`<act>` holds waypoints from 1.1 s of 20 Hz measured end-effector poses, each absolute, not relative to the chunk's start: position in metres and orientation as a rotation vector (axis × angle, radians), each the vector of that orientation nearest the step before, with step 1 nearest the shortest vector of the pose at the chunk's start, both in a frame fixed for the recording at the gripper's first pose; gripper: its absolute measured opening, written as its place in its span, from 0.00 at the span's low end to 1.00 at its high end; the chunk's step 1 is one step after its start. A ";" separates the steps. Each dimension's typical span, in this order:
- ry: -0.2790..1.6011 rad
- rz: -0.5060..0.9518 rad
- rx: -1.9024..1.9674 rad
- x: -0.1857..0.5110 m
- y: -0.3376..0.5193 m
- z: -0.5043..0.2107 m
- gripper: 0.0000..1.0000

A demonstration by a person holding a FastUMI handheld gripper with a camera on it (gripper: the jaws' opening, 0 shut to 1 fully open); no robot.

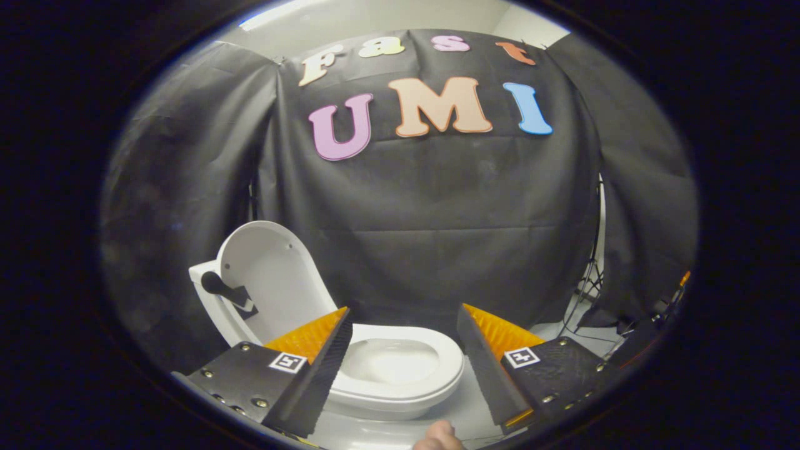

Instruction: Open the toilet lid.

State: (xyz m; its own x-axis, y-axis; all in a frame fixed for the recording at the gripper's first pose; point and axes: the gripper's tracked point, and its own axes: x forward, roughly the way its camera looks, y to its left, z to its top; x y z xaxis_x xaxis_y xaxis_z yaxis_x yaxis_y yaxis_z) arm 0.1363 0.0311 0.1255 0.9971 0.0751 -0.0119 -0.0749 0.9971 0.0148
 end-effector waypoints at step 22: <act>0.105 0.046 -0.025 0.106 0.012 0.078 0.99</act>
State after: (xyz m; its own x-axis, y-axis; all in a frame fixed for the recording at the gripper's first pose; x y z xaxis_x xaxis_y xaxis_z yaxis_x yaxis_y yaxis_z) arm 0.1059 0.0120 0.0775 0.9934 0.0451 -0.1051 -0.0477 0.9986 -0.0222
